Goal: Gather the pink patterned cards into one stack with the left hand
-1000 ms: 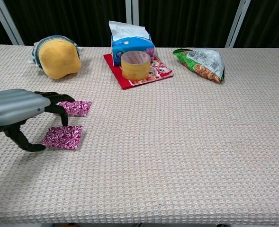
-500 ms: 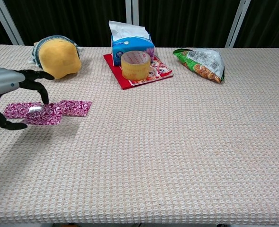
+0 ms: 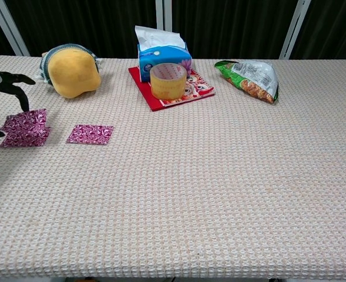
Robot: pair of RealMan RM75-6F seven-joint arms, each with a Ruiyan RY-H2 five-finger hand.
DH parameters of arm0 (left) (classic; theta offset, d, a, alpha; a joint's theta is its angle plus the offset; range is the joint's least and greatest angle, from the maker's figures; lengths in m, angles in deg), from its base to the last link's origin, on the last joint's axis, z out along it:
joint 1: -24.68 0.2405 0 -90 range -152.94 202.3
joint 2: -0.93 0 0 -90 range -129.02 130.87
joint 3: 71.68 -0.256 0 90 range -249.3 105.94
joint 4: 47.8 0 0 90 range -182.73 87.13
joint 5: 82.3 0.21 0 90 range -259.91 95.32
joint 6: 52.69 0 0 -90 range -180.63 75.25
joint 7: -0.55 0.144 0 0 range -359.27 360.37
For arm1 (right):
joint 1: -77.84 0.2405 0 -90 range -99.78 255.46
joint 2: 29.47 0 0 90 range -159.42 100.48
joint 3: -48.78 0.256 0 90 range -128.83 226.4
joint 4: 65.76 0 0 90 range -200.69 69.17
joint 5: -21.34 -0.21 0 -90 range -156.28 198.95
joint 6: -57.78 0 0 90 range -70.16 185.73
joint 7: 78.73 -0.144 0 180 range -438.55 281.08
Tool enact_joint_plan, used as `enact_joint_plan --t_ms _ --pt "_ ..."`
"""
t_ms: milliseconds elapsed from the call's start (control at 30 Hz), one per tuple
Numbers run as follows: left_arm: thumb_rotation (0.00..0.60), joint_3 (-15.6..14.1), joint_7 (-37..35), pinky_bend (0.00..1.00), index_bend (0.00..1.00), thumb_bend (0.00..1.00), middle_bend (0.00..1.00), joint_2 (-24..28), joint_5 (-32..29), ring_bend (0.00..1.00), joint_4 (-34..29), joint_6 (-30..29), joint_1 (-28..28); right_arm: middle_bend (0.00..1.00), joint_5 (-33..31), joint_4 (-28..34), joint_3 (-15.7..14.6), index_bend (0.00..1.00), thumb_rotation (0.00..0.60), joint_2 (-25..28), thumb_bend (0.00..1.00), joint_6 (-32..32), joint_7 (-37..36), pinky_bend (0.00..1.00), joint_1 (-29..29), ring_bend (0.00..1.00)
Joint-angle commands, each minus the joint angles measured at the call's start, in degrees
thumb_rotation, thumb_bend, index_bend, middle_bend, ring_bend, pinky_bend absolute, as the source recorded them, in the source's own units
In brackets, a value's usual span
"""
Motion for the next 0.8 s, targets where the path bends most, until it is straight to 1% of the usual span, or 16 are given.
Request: enact_joint_plan --t_ms 33,233,367,533,800 --pt "0.600 0.1 -1.9 0.10 0.35 0.22 0.00 -1.6 1.0 0.00 3.4 1.6 -0.4 0.00 -0.4 0.0 0.1 0.00 0.552 0.0 0.49 0.0 0.0 0.00 -0.1 0.00" --pt "0.600 -0.4 -3.7 0.10 0.35 0.22 0.00 -3.4 2.5 0.00 6.6 2.9 -0.4 0.00 -0.7 -0.2 0.1 0.00 0.553 -0.1 0.49 0.1 -0.1 0.00 -0.1 0.00" --pt "0.600 -0.5 -4.0 0.10 0.35 0.22 0.00 -3.6 3.5 0.00 7.7 2.4 -0.1 0.00 -0.7 0.0 0.1 0.00 0.552 0.0 0.49 -0.1 -0.1 0.00 -0.2 0.00" --pt "0.600 -0.5 -4.5 0.10 0.35 0.22 0.00 -3.1 3.4 0.00 7.6 3.3 0.0 0.00 -0.8 0.0 0.0 0.00 0.552 -0.2 0.49 0.0 0.1 0.00 -0.2 0.00" --pt "0.600 -0.6 -5.2 0.10 0.35 0.22 0.00 -3.5 3.9 0.00 8.2 3.0 0.7 0.00 -1.0 0.1 0.2 0.00 0.552 -0.3 0.49 -0.1 0.3 0.00 -0.2 0.00"
